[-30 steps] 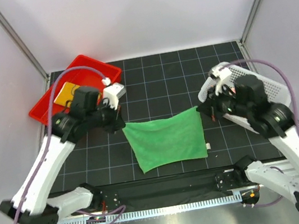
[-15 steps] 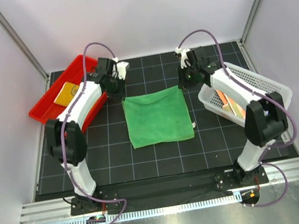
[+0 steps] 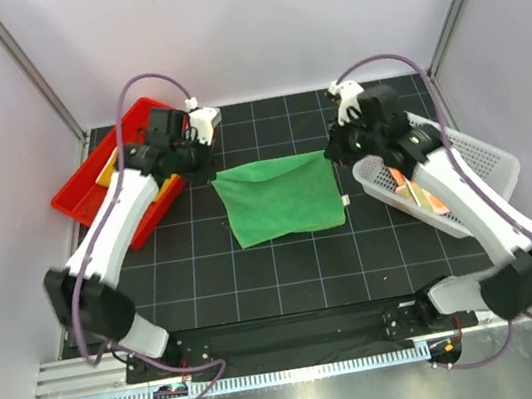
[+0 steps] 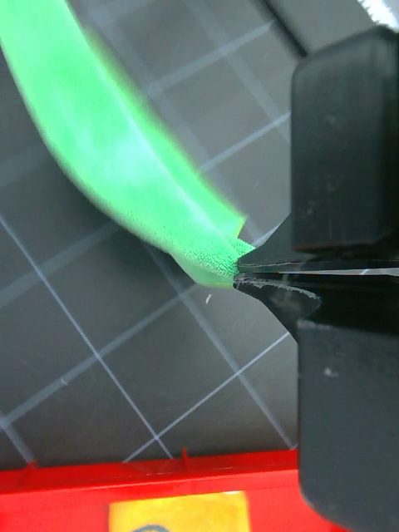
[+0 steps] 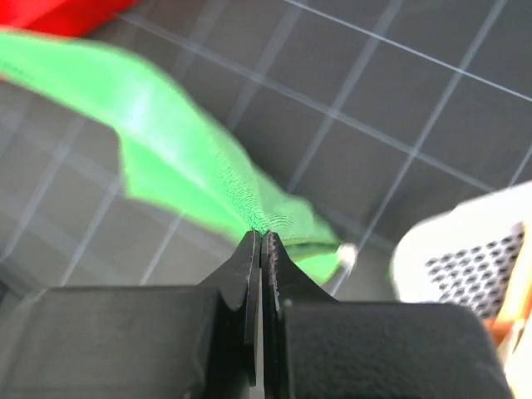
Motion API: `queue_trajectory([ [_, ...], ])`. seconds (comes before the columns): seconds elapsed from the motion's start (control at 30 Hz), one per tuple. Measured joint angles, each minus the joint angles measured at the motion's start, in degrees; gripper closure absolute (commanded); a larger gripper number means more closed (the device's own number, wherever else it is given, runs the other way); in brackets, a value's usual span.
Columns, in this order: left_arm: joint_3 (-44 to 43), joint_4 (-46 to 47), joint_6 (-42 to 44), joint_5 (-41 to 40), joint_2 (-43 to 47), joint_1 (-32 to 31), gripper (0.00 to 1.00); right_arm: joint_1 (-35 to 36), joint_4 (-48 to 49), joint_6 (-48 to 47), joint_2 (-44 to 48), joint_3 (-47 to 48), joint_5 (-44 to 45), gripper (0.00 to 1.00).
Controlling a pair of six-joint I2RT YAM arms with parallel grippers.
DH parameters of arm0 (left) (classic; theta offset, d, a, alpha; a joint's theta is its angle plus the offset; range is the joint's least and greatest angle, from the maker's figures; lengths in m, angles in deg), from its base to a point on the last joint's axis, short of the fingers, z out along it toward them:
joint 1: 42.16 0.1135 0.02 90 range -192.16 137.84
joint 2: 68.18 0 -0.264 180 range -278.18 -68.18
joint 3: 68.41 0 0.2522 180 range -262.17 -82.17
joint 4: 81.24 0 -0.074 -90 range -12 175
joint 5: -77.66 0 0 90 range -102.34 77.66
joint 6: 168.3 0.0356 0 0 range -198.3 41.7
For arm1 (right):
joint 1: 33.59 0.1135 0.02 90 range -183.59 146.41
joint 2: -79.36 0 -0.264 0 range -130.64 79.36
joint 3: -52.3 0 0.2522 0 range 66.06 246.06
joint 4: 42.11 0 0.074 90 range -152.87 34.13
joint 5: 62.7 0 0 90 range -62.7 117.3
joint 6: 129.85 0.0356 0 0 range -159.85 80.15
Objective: Fold and stack the towels
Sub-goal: Fold the towel
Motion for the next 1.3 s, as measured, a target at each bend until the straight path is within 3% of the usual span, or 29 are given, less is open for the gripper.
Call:
queue_trajectory([
  [0.17, 5.6, -2.4, -2.3, 1.3, 20.3, -7.8, 1.0, 4.0, -4.9, 3.2, 22.9, -7.6, -2.0, 0.99],
  [0.33, 9.5, -5.3, -6.9, 4.0, 33.0, -12.1, 1.0, 4.1, -10.3, 7.7, 40.8, -11.3, -4.9, 0.99],
  [0.43, 9.6, -6.4, -9.5, 5.4, 36.2, -12.1, 1.0, 4.1, -11.5, 10.1, 45.0, -11.9, -6.8, 0.99],
  [0.57, 9.5, -7.2, -10.9, 5.4, 36.4, -12.1, 1.0, 4.1, -10.4, 12.4, 44.1, -13.0, -7.3, 0.99],
  [0.77, 15.0, -4.7, -10.5, 1.5, 26.3, -10.8, 1.0, 4.1, -2.0, 13.3, 33.7, -21.1, -6.1, 0.99],
  [0.87, 17.3, -1.2, -9.7, 1.9, 15.7, -6.3, 1.0, 4.1, 2.4, 12.9, 23.7, -22.6, -4.3, 0.99],
  [0.93, 17.0, 2.5, -9.7, 2.6, 7.3, -2.3, 1.0, 3.3, 7.0, 12.4, 12.2, -21.5, -2.9, 0.99],
  [1.1, 3.1, 3.9, -7.5, 3.3, -13.9, 2.3, 1.0, 0.8, 11.5, 10.4, -14.8, -9.7, -1.6, 0.99],
  [1.3, -11.3, 3.6, -2.8, 4.0, -27.3, 2.4, 1.0, -0.3, 11.7, 3.9, -27.4, 1.7, 1.0, 0.99],
])
